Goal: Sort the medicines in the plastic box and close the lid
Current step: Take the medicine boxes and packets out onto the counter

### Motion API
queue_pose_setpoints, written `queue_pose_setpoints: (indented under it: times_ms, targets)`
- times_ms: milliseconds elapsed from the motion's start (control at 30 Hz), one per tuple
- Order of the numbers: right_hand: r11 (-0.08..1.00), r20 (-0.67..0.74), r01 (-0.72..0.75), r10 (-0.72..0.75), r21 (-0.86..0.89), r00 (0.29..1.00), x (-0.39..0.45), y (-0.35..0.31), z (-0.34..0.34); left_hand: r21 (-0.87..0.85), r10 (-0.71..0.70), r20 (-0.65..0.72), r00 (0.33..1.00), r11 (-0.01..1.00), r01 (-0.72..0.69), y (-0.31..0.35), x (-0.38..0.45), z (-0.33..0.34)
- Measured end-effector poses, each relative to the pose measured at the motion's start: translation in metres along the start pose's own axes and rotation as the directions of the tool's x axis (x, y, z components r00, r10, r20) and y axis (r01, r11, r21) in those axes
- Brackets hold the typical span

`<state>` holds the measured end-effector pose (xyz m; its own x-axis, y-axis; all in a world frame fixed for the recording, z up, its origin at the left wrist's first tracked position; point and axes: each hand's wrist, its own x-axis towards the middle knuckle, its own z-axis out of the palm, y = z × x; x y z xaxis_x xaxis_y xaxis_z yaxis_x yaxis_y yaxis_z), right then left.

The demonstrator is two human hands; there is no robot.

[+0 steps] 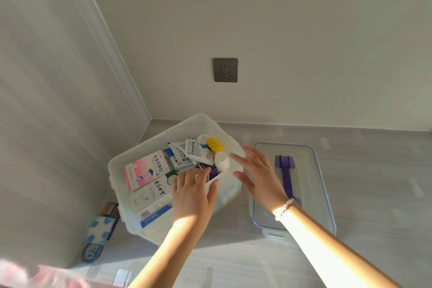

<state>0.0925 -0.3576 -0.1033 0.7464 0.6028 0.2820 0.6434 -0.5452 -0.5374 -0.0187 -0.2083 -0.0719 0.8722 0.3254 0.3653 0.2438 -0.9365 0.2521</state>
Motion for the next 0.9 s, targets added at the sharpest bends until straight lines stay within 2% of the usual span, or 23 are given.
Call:
queue_pose_setpoints:
  times_ms: [67, 133, 267, 400, 433, 567, 700, 900]
  targets:
    - [1.000, 0.002, -0.012, 0.012, 0.016, 1.000, 0.005, -0.009, 0.009, 0.061, -0.039, 0.196, 0.980, 0.998, 0.027, -0.019, 0.000, -0.005]
    - [0.998, -0.031, -0.055, 0.056, 0.024, 0.998, 0.009, -0.016, 0.014, 0.057, 0.043, 0.267, 0.963, 0.997, -0.060, -0.032, -0.001, -0.004]
    - [0.991, -0.109, -0.127, 0.121, -0.049, 0.987, 0.013, -0.024, 0.011, 0.013, 0.171, 0.258, 0.951, 0.984, -0.180, -0.040, 0.007, -0.004]
    - [0.975, -0.145, -0.188, 0.171, -0.118, 0.975, 0.013, -0.038, 0.013, -0.025, 0.355, 0.145, 0.924, 0.934, -0.355, -0.060, 0.019, -0.006]
    - [0.972, -0.156, -0.200, 0.180, -0.121, 0.971, 0.014, -0.042, 0.016, -0.041, 0.380, 0.160, 0.911, 0.925, -0.379, -0.069, 0.024, -0.006]
    - [0.963, -0.217, -0.209, 0.170, -0.170, 0.961, 0.018, -0.059, 0.025, -0.062, 0.419, 0.278, 0.864, 0.906, -0.420, -0.101, 0.051, -0.003]
    - [0.949, -0.232, -0.229, 0.178, -0.217, 0.956, 0.022, -0.077, 0.035, -0.174, 0.511, 0.280, 0.813, 0.860, -0.480, -0.127, 0.066, -0.005]
    - [0.949, -0.243, -0.216, 0.160, -0.230, 0.957, 0.014, -0.098, 0.051, -0.327, 0.546, 0.285, 0.788, 0.828, -0.455, -0.157, 0.062, -0.008]
